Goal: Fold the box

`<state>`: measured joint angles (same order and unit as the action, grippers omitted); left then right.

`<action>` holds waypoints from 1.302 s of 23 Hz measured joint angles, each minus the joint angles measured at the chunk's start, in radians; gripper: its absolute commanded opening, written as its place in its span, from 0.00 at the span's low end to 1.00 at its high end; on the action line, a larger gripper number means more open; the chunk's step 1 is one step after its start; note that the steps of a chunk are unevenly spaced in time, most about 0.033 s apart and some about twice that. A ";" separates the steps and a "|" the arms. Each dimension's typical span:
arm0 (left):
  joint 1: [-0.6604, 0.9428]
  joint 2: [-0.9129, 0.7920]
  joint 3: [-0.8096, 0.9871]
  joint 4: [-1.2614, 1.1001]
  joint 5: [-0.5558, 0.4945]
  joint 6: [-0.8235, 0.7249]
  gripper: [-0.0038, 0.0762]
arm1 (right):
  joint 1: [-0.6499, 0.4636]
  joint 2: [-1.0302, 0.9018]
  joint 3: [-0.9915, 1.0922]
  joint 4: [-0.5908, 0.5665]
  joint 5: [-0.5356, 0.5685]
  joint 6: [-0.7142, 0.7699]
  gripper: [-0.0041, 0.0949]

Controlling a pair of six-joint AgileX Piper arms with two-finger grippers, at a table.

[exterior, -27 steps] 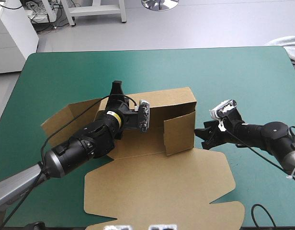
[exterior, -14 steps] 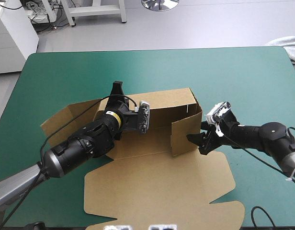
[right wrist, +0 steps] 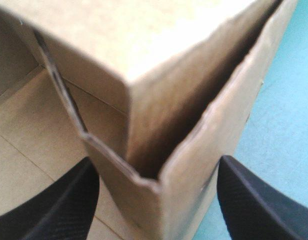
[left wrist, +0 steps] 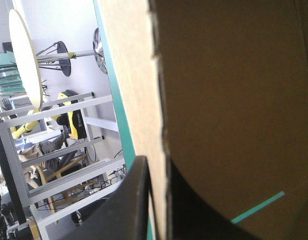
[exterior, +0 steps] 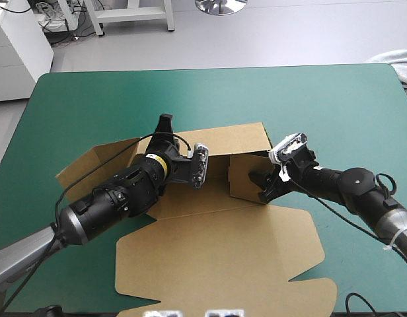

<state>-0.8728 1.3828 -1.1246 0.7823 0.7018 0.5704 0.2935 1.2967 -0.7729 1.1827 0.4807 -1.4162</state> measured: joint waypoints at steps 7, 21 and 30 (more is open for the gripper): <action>-0.020 0.013 -0.006 -0.011 0.025 0.044 0.04 | 0.012 0.016 -0.005 0.007 -0.054 0.030 0.05; -0.178 0.046 -0.160 -0.266 0.176 0.056 0.78 | 0.015 0.080 -0.089 -0.112 -0.147 0.238 0.02; -0.345 0.032 -0.300 -0.204 0.341 -0.030 0.13 | 0.015 0.097 -0.122 -0.140 -0.151 0.261 0.02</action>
<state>-1.2180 1.4145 -1.4251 0.5780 1.0427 0.5409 0.3089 1.3935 -0.8953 1.0424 0.3296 -1.1551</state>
